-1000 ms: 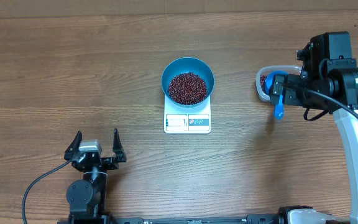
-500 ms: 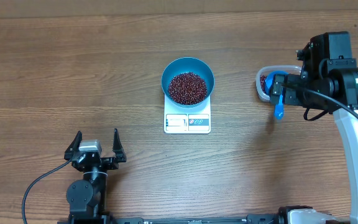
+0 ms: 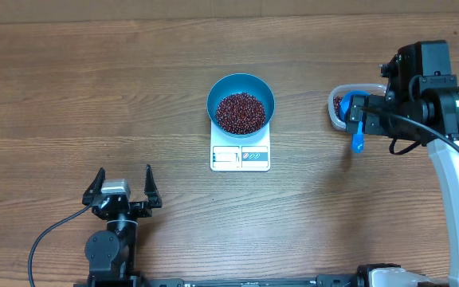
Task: Scoop item into bowl and weigh 150g on scale
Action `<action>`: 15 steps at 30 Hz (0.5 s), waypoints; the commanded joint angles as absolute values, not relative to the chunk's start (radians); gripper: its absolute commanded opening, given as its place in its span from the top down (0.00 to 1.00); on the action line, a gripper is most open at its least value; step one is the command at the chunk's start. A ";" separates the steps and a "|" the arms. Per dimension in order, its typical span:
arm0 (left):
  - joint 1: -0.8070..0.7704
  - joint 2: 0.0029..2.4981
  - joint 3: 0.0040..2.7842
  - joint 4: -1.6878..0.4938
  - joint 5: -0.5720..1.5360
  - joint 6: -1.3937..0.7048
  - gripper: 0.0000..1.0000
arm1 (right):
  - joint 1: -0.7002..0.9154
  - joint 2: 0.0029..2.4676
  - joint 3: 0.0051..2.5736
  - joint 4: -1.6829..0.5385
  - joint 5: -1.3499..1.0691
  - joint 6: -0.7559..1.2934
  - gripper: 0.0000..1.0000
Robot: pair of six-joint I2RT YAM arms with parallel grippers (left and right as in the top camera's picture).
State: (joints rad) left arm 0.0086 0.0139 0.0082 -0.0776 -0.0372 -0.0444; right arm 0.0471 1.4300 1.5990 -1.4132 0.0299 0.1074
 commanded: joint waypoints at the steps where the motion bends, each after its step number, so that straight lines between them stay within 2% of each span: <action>1: 0.014 0.004 0.005 -0.077 -0.029 -0.019 0.00 | 0.044 1.423 1.624 -1.401 0.018 0.097 0.00; 5: 0.014 0.004 0.005 -0.077 -0.029 -0.019 0.00 | 0.044 1.423 1.622 -1.319 -0.057 0.097 0.00; 9: 0.014 0.004 0.005 -0.077 -0.029 -0.019 0.00 | 0.044 1.421 1.601 -1.144 -0.097 0.104 0.00; 15: 0.014 0.004 0.005 -0.077 -0.029 -0.019 0.00 | 0.046 1.384 1.446 -0.907 -0.167 0.104 0.00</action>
